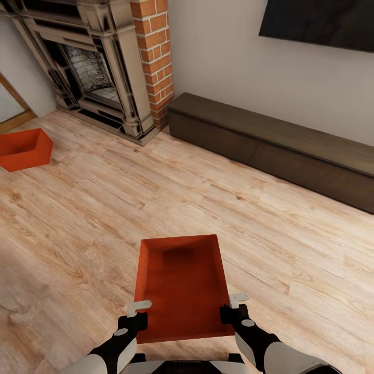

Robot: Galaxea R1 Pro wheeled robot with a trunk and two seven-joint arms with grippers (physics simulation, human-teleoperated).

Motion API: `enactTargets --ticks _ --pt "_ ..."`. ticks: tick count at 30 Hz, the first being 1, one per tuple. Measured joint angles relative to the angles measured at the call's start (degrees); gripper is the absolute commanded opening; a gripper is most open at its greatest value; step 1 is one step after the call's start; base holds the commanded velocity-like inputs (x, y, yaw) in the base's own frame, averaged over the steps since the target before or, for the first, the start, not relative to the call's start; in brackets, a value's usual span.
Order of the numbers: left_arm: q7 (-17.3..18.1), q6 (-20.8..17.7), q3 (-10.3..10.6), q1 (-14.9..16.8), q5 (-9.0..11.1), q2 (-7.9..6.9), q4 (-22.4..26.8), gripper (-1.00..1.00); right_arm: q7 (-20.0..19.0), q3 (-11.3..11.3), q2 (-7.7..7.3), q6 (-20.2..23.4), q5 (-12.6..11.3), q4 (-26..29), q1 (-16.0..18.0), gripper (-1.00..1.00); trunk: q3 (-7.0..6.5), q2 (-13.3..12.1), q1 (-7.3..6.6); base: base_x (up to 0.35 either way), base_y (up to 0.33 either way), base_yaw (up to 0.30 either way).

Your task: Move the two storage containers from the living room to the garage. In the garage, place one container on the floor and stack the other container on top of it (either order is fine).

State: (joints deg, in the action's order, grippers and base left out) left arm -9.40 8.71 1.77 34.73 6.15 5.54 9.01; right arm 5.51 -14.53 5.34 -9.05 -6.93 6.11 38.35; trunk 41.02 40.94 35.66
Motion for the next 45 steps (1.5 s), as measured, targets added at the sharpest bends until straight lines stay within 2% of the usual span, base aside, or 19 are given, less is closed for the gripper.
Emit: enactTargets --ticks 2,25,45 --pt "0.0 0.0 0.0 0.0 0.0 0.00 0.0 -1.00 0.0 0.0 0.00 0.0 0.0 0.0 0.0 -1.00 -0.36 -0.8 -0.44 0.000 0.000 0.000" --pt "-0.1 0.0 0.3 0.0 0.0 0.00 0.0 -1.00 0.1 0.1 0.07 -0.7 -0.2 -0.6 0.0 -1.00 -0.45 -0.8 -0.44 0.000 0.000 0.000" --pt "-0.1 0.0 0.3 0.0 0.0 0.01 0.0 -1.00 0.1 0.1 0.08 -0.7 -0.1 -0.6 0.0 -1.00 -2.24 -0.8 -0.45 0.000 0.000 0.000"
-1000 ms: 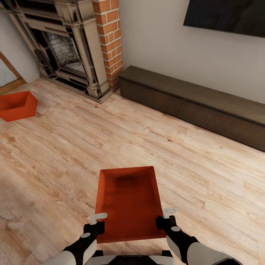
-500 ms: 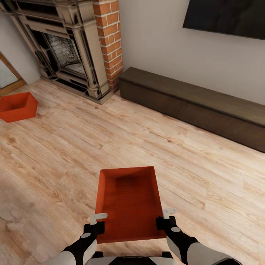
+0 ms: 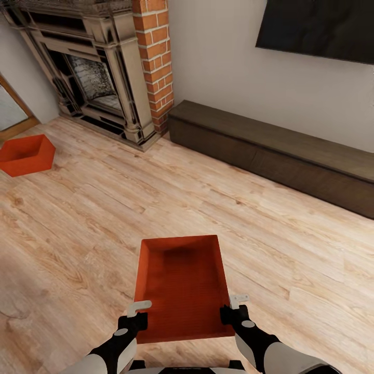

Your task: Move the two storage containers from the living room to the garage. In the garage, place one container on the floor and stack the other container on top of it (either order is fine).

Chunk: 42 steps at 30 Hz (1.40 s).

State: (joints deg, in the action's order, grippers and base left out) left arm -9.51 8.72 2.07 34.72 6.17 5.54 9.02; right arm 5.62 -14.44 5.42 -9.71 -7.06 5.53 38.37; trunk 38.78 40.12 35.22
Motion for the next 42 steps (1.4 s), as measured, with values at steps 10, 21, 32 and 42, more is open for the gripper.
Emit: enactTargets --ticks 10,21,32,42 --pt "0.0 0.0 0.0 0.0 0.0 0.00 0.0 -1.00 0.0 0.0 0.01 0.0 0.0 0.1 0.0 -1.00 -0.94 0.0 0.00 0.000 0.000 0.000" --pt "0.0 0.0 0.0 0.0 0.0 0.00 0.0 -1.00 0.0 0.0 0.00 0.0 0.0 0.0 0.0 -1.00 -1.97 0.0 0.00 0.000 0.000 0.000" --pt "0.0 0.0 -0.1 0.0 -0.1 0.00 0.0 -1.00 0.0 0.0 0.00 0.0 0.0 0.0 0.0 -1.00 -3.00 0.0 0.00 0.000 0.000 0.000" --pt "0.1 0.0 -0.2 0.0 -0.2 -0.02 0.0 -1.00 0.0 0.0 0.01 0.0 0.0 0.1 0.0 -1.00 -3.94 0.0 0.00 0.000 0.000 0.000"
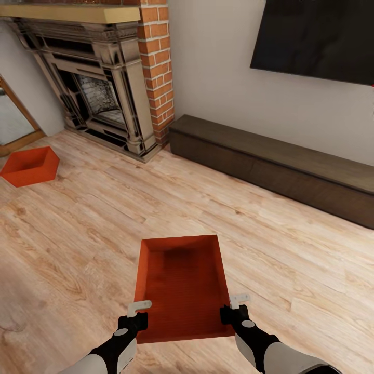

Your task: Move the two storage containers from the living room to the garage. In the garage, place one container on the floor and stack the other container on top of it (either order is fine).

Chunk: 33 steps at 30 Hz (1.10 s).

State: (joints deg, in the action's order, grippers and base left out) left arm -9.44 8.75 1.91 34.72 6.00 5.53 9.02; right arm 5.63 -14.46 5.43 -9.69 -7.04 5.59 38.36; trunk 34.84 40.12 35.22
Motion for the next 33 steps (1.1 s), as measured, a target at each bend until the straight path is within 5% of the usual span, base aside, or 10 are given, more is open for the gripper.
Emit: enactTargets --ticks 33 --pt "0.0 0.0 0.0 0.0 0.0 0.02 0.0 -1.00 0.0 0.0 0.00 0.0 0.0 0.0 0.0 -1.00 -3.09 0.0 0.00 0.000 0.000 0.000"
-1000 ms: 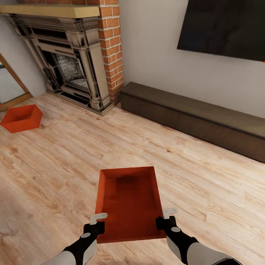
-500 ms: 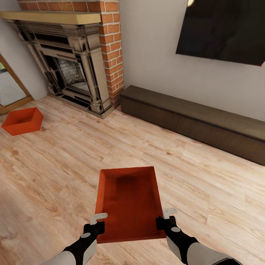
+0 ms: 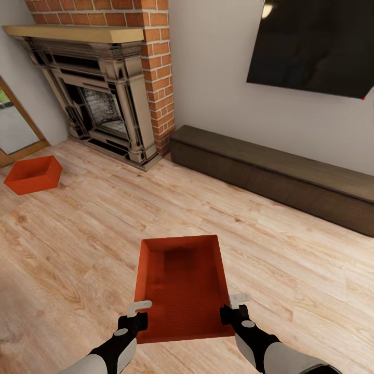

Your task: Move the two storage containers from the living room to the garage. In the garage, place one container on the floor and stack the other container on top of it (either order is fine).

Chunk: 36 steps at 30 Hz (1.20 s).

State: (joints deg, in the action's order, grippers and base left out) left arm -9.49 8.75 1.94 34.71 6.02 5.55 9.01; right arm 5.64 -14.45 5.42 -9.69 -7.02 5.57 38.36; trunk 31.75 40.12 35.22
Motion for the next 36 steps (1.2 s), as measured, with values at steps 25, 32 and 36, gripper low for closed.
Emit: enactTargets --ticks 25,32,36 --pt "0.0 0.0 0.0 0.0 0.0 0.00 0.0 -1.00 0.0 0.0 0.00 0.0 0.0 0.0 0.0 -1.00 -2.34 0.0 0.00 0.000 0.000 0.000" --pt "0.0 0.0 0.0 0.0 0.0 0.00 0.0 -1.00 0.0 0.0 0.00 0.0 0.0 0.0 0.0 -1.00 -3.00 0.0 0.00 0.000 0.000 0.000" --pt "0.0 0.0 0.0 0.0 0.0 -0.01 0.0 -1.00 0.0 0.0 0.00 0.0 0.0 0.0 0.0 -1.00 -3.37 0.0 0.00 0.000 0.000 0.000"
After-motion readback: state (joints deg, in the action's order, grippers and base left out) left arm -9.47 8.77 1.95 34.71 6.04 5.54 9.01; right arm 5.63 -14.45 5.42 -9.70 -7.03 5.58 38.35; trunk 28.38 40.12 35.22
